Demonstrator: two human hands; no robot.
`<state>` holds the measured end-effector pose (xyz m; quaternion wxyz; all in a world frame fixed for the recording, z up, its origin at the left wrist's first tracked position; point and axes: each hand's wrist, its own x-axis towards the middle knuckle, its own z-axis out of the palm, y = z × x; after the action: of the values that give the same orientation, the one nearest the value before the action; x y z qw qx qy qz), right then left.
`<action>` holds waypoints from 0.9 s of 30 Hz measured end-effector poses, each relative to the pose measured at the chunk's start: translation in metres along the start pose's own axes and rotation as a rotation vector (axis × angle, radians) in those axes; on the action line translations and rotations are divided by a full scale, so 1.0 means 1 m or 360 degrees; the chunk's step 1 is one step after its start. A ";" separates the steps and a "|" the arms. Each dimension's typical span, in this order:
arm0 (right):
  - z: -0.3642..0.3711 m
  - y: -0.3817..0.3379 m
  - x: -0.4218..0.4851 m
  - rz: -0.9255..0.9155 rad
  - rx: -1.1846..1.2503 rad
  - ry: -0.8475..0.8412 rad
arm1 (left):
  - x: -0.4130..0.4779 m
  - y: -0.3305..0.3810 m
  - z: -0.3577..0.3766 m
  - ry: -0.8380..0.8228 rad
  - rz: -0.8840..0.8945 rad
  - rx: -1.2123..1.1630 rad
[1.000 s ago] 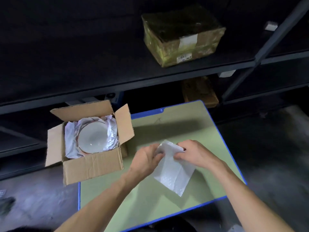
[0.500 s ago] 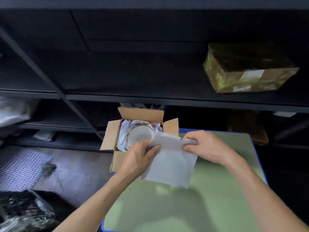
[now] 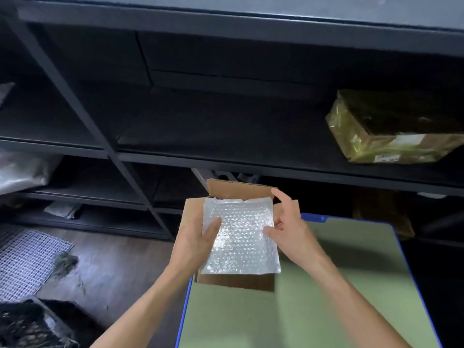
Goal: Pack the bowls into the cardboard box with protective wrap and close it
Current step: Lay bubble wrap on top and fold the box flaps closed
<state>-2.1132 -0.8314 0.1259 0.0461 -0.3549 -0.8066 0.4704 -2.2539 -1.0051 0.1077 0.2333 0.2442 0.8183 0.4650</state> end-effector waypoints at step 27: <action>0.060 0.016 0.027 -0.0422 -0.1397 0.0411 | 0.060 -0.050 0.011 -0.0002 0.0849 0.1582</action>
<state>-2.1497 -0.8532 0.0731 0.0513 -0.2904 -0.9551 0.0274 -2.3027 -0.9836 0.0493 -0.0349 0.5234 0.8488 0.0664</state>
